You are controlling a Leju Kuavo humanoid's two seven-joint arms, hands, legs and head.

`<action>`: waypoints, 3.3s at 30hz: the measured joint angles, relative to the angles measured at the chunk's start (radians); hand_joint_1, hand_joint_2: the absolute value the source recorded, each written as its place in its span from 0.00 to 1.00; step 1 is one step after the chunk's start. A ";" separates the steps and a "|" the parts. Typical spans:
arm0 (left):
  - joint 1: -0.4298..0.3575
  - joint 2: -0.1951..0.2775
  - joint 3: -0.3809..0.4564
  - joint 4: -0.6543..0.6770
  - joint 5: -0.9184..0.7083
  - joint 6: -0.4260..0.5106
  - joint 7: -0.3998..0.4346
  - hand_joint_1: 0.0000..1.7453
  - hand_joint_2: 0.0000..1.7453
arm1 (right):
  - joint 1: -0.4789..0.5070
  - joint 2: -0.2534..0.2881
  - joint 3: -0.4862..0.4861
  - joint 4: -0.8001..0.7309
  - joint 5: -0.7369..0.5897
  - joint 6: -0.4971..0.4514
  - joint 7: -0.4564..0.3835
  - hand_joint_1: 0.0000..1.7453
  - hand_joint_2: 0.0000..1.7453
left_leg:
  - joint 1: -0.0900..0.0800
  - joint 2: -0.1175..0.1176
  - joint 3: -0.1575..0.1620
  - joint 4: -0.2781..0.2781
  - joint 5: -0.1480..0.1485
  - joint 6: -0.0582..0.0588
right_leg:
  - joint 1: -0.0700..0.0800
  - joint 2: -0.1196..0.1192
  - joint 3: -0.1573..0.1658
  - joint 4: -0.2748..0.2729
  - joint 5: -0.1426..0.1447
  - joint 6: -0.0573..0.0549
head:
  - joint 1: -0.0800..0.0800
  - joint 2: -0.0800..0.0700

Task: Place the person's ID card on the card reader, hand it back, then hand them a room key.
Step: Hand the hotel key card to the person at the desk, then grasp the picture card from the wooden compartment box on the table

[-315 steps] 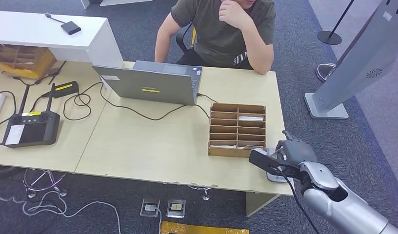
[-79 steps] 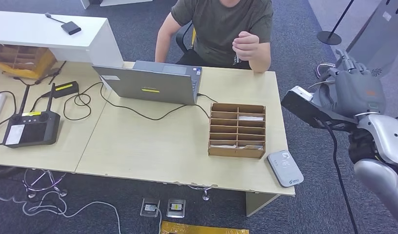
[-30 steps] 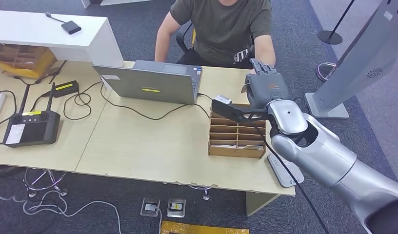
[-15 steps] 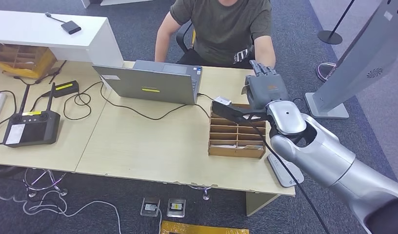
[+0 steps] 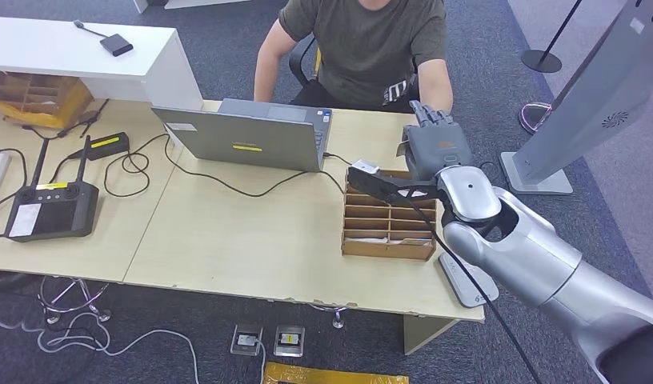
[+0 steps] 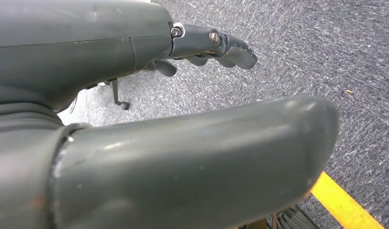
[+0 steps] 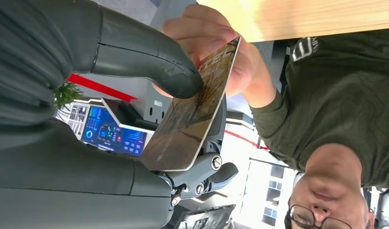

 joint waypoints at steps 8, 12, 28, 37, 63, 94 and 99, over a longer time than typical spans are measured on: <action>0.000 0.000 0.000 0.000 0.000 0.000 0.000 0.00 0.00 | 0.000 0.002 0.000 0.003 0.000 0.000 0.000 1.00 1.00 | 0.000 0.000 0.000 0.000 0.000 0.000 | 0.000 0.000 0.000 0.000 0.000 0.000 | 0.000 0.000; 0.000 0.000 0.000 0.000 0.000 0.000 0.000 0.00 0.00 | 0.000 0.002 0.000 0.003 0.000 0.000 0.000 1.00 1.00 | 0.000 0.000 0.000 0.000 0.000 0.000 | 0.000 0.000 0.000 0.000 0.000 0.000 | 0.000 0.000; 0.003 0.000 0.000 0.000 -0.002 0.001 -0.019 0.00 0.00 | -0.009 -0.012 0.021 0.005 -0.196 -0.138 0.102 0.00 0.00 | 0.000 0.001 0.001 0.000 0.000 0.000 | 0.000 0.002 0.000 0.000 0.000 0.000 | 0.000 0.000; 0.003 0.000 0.000 0.000 -0.010 -0.009 -0.019 0.00 0.00 | -0.014 -0.035 0.046 0.004 -0.191 -0.169 0.116 0.00 0.00 | 0.000 0.001 0.001 0.000 0.000 0.000 | 0.000 0.002 -0.001 0.000 0.000 0.000 | 0.000 0.000; 0.007 0.006 0.000 0.000 -0.044 -0.064 -0.017 0.00 0.00 | 0.171 -0.175 -0.081 -0.229 0.046 0.067 0.149 0.00 0.50 | 0.000 0.006 0.003 0.000 -0.001 0.000 | 0.000 0.006 -0.001 -0.001 0.001 -0.001 | 0.000 0.000; 0.007 0.024 -0.006 0.000 -0.101 -0.087 -0.011 0.00 0.00 | 0.467 -0.353 -0.362 -0.623 0.147 0.166 0.150 0.00 1.00 | 0.000 0.006 0.003 0.000 -0.001 -0.001 | 0.001 0.006 -0.001 -0.001 0.001 -0.001 | 0.000 0.000; 0.007 0.026 -0.009 0.000 -0.109 -0.089 -0.010 0.00 0.00 | 0.557 -0.379 -0.422 -0.683 0.215 0.227 0.150 0.00 1.00 | 0.001 0.006 0.003 0.000 -0.001 -0.001 | 0.001 0.006 -0.001 -0.001 0.001 -0.001 | 0.000 0.000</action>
